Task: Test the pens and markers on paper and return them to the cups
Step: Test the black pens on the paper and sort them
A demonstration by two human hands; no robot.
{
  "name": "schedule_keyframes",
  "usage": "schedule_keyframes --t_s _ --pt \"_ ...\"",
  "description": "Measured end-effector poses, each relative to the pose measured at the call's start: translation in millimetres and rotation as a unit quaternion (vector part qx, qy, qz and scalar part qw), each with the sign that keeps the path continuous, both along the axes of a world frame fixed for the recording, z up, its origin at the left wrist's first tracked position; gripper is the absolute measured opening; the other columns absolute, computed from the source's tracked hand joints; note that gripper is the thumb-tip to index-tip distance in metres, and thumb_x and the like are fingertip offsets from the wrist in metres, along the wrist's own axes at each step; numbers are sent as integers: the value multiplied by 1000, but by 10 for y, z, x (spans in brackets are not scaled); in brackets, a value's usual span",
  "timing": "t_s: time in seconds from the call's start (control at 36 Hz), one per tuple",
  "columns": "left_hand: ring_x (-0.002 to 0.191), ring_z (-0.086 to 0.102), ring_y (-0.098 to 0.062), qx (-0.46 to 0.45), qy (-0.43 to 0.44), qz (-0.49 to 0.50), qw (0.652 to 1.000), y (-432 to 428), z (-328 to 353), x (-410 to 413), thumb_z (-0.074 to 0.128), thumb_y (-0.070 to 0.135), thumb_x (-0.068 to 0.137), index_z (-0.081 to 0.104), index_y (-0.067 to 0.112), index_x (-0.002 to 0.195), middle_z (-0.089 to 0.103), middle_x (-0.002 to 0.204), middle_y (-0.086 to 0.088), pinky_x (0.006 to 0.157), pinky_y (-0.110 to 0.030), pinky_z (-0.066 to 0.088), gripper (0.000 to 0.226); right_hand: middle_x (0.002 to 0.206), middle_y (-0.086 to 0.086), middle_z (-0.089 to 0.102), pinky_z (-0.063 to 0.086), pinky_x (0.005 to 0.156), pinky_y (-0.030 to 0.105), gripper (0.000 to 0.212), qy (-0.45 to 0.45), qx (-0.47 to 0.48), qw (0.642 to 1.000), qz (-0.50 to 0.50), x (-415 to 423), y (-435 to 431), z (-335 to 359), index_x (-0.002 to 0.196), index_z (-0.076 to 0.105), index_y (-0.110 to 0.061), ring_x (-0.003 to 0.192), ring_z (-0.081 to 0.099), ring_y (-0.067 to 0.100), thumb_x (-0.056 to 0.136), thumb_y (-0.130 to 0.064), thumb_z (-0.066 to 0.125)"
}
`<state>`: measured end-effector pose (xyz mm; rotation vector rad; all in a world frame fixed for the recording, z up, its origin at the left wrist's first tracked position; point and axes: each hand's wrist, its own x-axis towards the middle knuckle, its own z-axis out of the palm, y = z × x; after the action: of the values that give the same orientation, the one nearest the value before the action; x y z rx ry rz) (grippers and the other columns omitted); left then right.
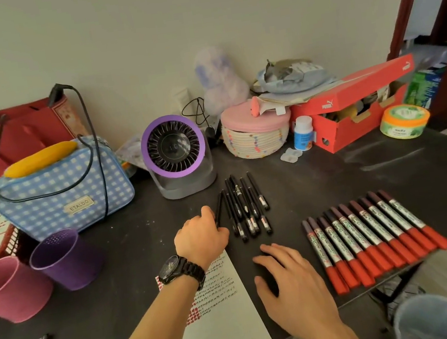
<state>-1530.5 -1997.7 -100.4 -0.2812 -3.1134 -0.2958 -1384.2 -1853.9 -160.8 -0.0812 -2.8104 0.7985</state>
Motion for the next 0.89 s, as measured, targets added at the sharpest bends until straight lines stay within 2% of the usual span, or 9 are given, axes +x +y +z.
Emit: schedule_keyframes --t_s 0.17,0.33,0.39,0.44,0.53,0.61,0.72,0.83,0.89 --pt "84 53 -21 16 -38 40 998 -94 21 -98 53 34 91 60 20 114 65 102 0 68 -32 41 28 150 -27 42 35 114 26 42 -11 -2 1000 -3 -8 4 9 134 58 -42 145 27 -3 93 -52 52" --pt "101 60 -25 54 -37 76 995 -308 36 -154 44 32 101 61 15 114 64 107 -3 83 -41 54 27 150 -33 39 31 114 23 40 -24 11 1000 -7 -61 4 29 132 57 -47 144 24 -7 92 -53 53" --pt "103 60 -25 90 -32 90 991 -409 43 -156 40 33 105 62 14 118 62 112 -5 88 -42 54 31 150 -35 36 29 114 22 40 -32 17 999 -5 -70 12 36 133 55 -49 144 21 -8 93 -54 52" --pt "99 61 -21 159 -27 104 981 -506 54 -126 39 33 107 62 15 122 63 114 -5 84 -34 51 33 151 -36 32 27 114 20 41 -38 26 999 -4 -71 15 48 134 52 -51 144 18 -10 94 -55 50" --pt "81 60 -9 273 -14 114 955 -630 70 7 42 35 107 65 18 114 66 97 3 65 -22 42 30 151 -36 33 27 114 21 40 -37 31 999 -8 -63 8 74 134 52 -51 144 18 -9 95 -54 51" --pt "59 50 -9 377 -27 114 919 -728 106 248 41 40 107 67 15 91 59 70 6 55 -24 37 38 151 -35 34 30 115 22 39 -35 34 999 -11 -48 -2 103 134 52 -50 144 20 -8 95 -53 52" --pt "59 42 -16 507 -72 104 853 -804 167 675 41 44 105 68 0 92 49 63 0 59 -33 38 53 150 -31 39 32 115 26 39 -30 31 999 -14 -47 -6 124 134 55 -47 143 26 -6 95 -50 57" --pt "61 39 -17 586 -124 101 795 -835 147 1105 41 48 104 64 13 69 49 61 1 61 -30 36 55 145 -29 47 38 111 28 36 -19 22 1000 -12 -28 0 129 129 62 -43 140 32 -4 94 -49 61" --pt "58 36 -12 615 -125 94 773 -841 115 1267 39 44 106 72 17 73 42 60 2 57 -27 33 54 135 -32 51 41 108 28 31 -8 -12 1000 -9 -16 11 145 123 64 -45 137 36 -5 93 -50 62"
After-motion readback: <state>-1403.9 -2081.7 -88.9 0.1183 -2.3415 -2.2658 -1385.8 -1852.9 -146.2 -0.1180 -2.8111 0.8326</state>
